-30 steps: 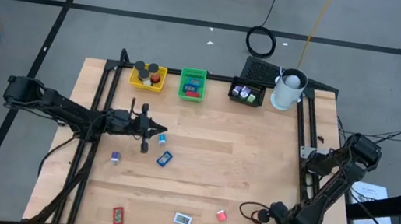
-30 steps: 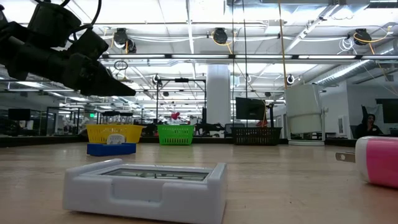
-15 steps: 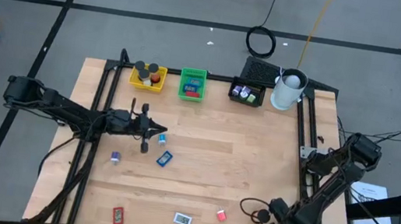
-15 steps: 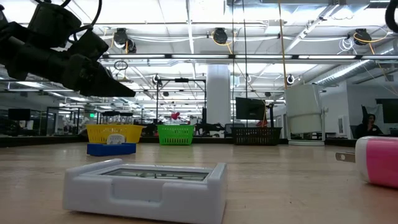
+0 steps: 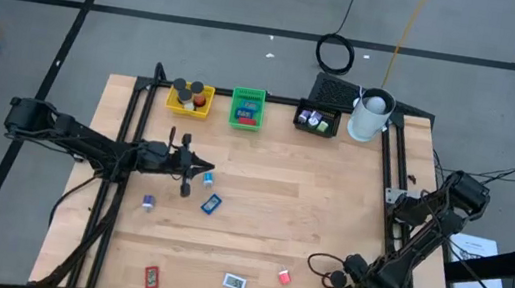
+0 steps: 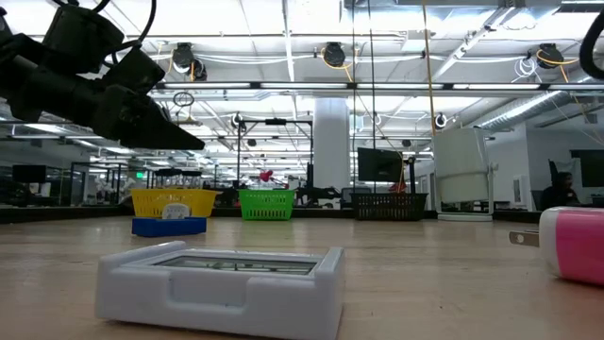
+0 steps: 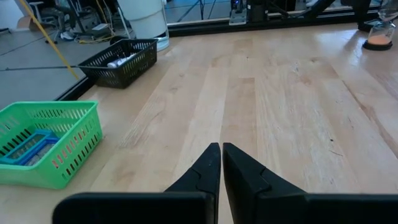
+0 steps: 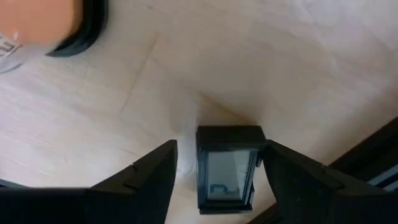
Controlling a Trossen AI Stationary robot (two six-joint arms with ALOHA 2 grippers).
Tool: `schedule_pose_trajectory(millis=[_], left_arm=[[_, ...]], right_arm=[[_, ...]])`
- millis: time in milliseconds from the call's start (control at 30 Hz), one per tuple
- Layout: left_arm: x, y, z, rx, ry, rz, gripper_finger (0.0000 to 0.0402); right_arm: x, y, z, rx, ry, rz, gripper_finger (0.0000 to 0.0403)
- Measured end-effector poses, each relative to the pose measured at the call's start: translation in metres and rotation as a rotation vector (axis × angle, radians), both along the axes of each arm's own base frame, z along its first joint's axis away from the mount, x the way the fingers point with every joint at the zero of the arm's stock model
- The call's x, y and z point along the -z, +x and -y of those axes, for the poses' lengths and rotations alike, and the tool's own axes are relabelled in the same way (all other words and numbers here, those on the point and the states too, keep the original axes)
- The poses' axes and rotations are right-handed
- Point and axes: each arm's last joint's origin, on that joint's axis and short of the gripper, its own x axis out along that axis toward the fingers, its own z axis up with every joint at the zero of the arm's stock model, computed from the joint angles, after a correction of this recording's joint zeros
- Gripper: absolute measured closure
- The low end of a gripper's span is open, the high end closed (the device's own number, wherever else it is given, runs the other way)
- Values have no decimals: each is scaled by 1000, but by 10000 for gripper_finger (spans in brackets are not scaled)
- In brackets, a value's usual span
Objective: Pick & Place Office items
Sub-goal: Put the black digital timer into the green bin
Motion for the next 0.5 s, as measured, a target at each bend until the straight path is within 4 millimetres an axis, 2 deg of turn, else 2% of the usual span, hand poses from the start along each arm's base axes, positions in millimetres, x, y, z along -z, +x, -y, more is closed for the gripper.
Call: schedule_pose_trajectory(millis=[500], left_arm=[[0, 0, 0, 0, 0, 0, 376]], right_arm=[[7, -2, 4, -39, 9, 7, 255]])
